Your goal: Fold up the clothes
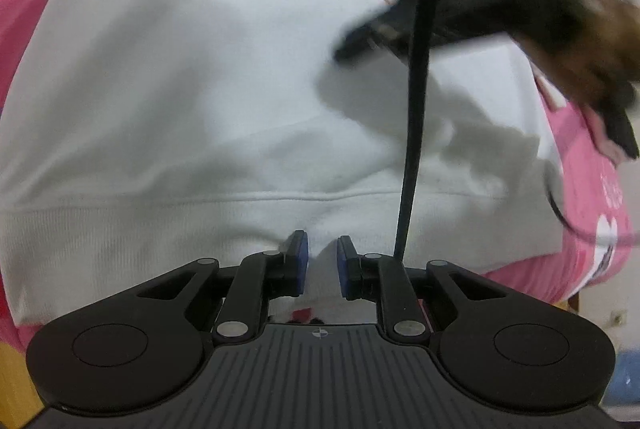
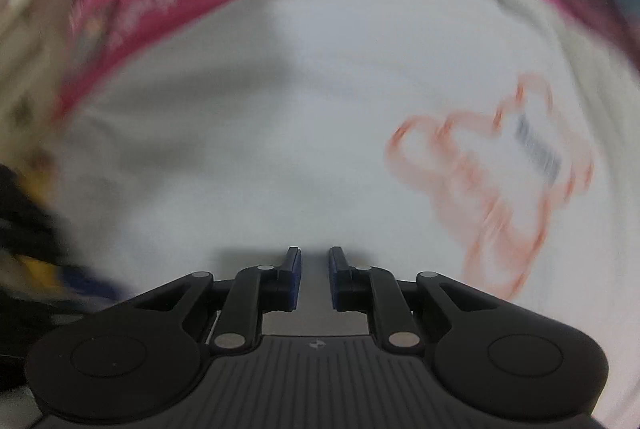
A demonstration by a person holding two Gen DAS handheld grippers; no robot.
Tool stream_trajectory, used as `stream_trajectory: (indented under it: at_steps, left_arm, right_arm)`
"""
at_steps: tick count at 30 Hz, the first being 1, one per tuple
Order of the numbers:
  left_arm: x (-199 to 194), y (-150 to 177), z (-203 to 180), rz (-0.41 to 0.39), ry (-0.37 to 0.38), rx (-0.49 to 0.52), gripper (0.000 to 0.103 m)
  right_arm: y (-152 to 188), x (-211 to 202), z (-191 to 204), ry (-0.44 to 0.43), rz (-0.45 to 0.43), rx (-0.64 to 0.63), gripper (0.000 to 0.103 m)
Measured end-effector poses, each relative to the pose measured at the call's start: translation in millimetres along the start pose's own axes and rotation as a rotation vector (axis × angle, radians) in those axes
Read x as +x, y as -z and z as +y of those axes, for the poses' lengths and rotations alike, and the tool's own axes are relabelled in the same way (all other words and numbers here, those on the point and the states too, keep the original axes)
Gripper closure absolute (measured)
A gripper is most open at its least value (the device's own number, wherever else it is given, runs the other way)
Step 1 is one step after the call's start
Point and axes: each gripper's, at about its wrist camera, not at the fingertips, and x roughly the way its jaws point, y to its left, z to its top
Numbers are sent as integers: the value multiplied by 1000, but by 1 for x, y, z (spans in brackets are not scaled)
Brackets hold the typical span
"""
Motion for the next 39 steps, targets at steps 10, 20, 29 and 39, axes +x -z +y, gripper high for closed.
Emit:
stream_trajectory:
  at_steps: [10,20,29,39]
  left_arm:
    - [0,4,1,-12,-9,-44,87]
    - [3,10,-4,-15,-31,-16,87]
    - [2,11,-2,-14,-21,7,87]
    - [4,7,0,0,-24,65,86]
  right_arm:
    - [-54,-15,-83,-40,-114,140,88]
    - [-52,38,1,-338,-4,-342,103]
    - [-84,16,-32,-161,-111,-175,101]
    - [-34,18,-46,-135,-7,-174,103]
